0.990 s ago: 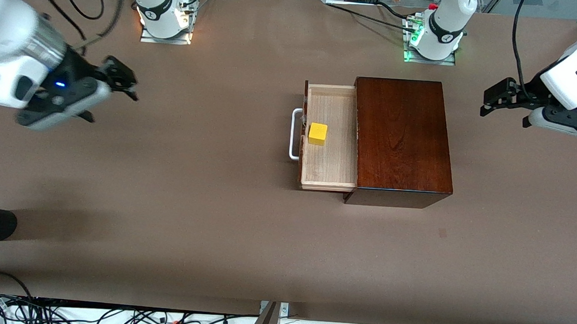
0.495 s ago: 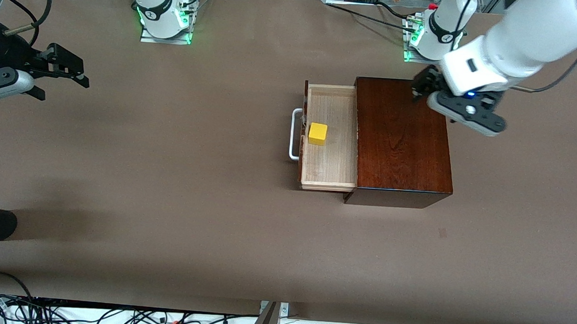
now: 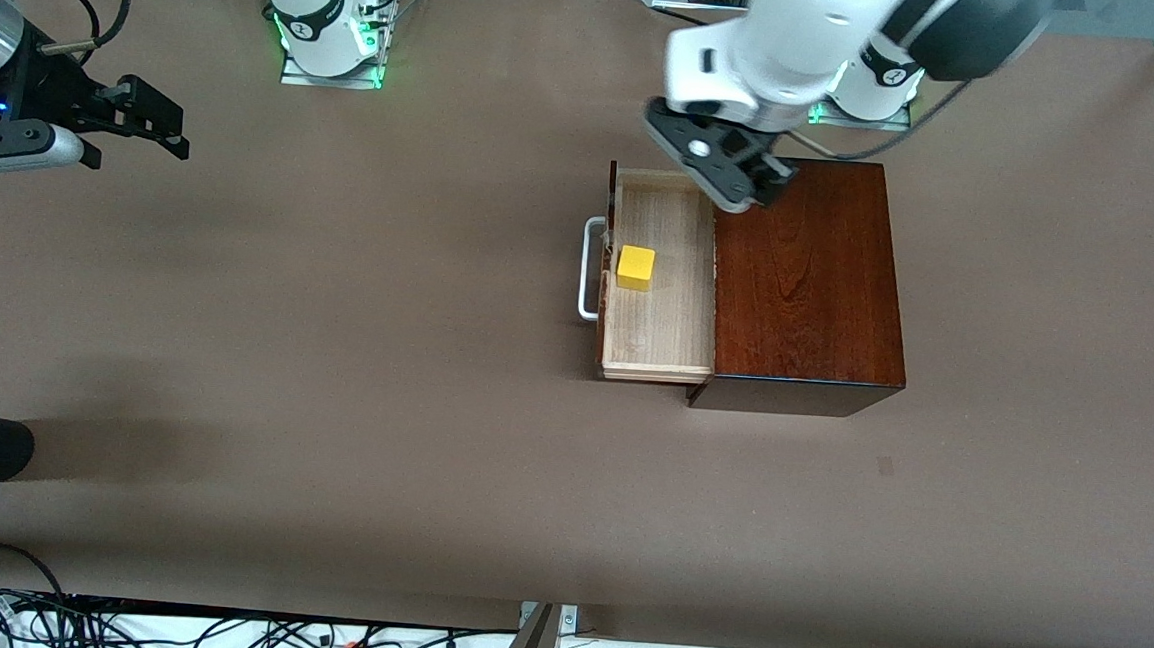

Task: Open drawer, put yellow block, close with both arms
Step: 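Move the left gripper down to the drawer front beside the handle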

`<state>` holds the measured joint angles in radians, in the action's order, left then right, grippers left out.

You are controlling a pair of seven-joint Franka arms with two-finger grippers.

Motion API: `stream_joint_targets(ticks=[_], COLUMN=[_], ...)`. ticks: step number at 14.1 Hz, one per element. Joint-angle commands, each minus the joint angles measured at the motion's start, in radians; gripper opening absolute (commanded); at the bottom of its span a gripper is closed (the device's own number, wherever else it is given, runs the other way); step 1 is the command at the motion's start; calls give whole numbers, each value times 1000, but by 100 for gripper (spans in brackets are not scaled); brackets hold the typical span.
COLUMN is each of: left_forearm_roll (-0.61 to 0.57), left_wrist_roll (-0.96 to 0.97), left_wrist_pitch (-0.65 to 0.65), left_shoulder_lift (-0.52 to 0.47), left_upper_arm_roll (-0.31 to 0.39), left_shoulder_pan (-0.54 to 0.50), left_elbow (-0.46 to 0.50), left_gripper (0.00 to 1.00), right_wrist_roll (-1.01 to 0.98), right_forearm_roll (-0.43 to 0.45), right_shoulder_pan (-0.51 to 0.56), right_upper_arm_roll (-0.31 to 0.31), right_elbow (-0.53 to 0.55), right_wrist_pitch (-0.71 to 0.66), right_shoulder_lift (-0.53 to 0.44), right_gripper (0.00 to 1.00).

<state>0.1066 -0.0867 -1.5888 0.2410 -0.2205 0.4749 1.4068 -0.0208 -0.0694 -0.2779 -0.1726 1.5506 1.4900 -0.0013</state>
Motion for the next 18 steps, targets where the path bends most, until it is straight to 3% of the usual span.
stream_joint_targets(ticks=[1,4,7,11,13,18], left_forearm_roll=[5,-19,-105,-241,-258,-268], left_wrist_roll=[-50,-190,-265,-374,-491,-544], left_wrist_pitch=[-116,-294,-388,-399,-399,-375], left_shoulder_lift=[92,193,297,385,405,403], left_upper_arm_roll=[10,10,12,12,15,30], left_shoulder_pan=[83,169,244,263,263,239], left_elbow=[-68,-68,-68,-71,-69,-57], left_gripper=[100,100,100,100,100,100], right_wrist_roll=[36,35,33,32,27,33], right_forearm_roll=[32,34,31,29,31,22], right_shoulder_pan=[69,71,72,74,75,79], right_upper_arm_roll=[76,61,47,45,47,28], right_elbow=[106,109,103,60,48,48], right_wrist_pitch=[73,90,107,119,121,150], right_shoulder_lift=[-71,-74,-62,-33,-19,-16], right_gripper=[100,100,100,100,100,100])
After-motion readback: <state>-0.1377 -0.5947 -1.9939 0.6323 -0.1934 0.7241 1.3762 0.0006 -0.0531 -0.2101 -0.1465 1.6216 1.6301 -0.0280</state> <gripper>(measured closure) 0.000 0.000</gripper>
